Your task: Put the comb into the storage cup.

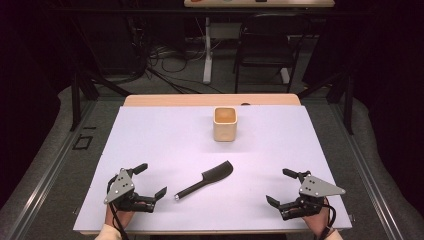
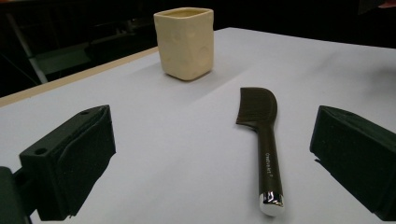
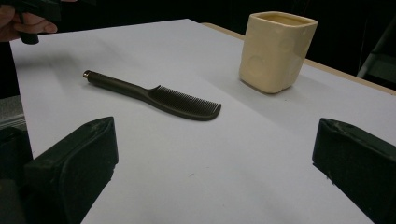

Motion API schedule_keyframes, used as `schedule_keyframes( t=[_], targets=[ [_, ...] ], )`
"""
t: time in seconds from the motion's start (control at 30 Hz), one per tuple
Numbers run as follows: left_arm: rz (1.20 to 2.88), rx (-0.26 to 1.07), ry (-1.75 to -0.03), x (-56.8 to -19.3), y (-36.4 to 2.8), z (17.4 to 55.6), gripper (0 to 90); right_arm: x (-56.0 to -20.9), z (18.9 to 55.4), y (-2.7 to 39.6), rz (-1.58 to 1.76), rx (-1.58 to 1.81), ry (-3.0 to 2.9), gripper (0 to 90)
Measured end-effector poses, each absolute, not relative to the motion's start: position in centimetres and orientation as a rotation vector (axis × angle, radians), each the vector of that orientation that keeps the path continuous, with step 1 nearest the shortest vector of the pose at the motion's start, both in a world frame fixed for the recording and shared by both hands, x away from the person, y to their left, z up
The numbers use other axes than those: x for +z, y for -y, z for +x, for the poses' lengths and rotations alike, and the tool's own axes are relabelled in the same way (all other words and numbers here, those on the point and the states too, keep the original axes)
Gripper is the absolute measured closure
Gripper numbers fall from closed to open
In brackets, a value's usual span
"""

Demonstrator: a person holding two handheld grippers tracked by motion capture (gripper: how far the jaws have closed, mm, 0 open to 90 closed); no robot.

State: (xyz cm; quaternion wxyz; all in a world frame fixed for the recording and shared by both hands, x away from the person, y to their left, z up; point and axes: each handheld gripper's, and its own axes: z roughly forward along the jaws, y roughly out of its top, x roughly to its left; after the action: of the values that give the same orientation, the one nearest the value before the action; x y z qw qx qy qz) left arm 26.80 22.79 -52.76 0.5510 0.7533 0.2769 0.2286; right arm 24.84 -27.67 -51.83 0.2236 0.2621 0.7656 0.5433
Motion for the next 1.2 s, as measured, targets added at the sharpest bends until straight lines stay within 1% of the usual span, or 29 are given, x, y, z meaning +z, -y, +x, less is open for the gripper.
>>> schedule_keyframes(
  t=[0.2,0.5,0.53,0.7,0.9,1.2],
  targets=[
    [1.809,0.562,-0.671,-52.5,-22.1,26.9,0.1,-51.8,24.9,27.8,0.724,1.501,-2.113,0.0],
    [1.878,0.507,-0.701,-52.2,-20.8,27.7,0.4,-51.9,24.9,27.7,0.737,1.480,-2.129,0.0],
    [1.912,0.519,-0.702,-52.1,-20.6,27.9,0.3,-51.9,25.0,27.7,0.737,1.480,-2.128,0.0],
    [1.918,0.507,-0.717,-52.0,-20.4,28.2,0.3,-51.9,25.0,27.7,0.735,1.471,-2.133,0.0],
    [1.962,0.497,-0.731,-51.9,-19.8,28.6,1.9,-52.0,25.1,27.6,0.734,1.471,-2.134,0.0],
    [2.024,0.487,-0.719,-51.6,-18.2,29.2,0.8,-52.0,25.0,27.6,0.737,1.469,-2.140,0.0]
  ],
)
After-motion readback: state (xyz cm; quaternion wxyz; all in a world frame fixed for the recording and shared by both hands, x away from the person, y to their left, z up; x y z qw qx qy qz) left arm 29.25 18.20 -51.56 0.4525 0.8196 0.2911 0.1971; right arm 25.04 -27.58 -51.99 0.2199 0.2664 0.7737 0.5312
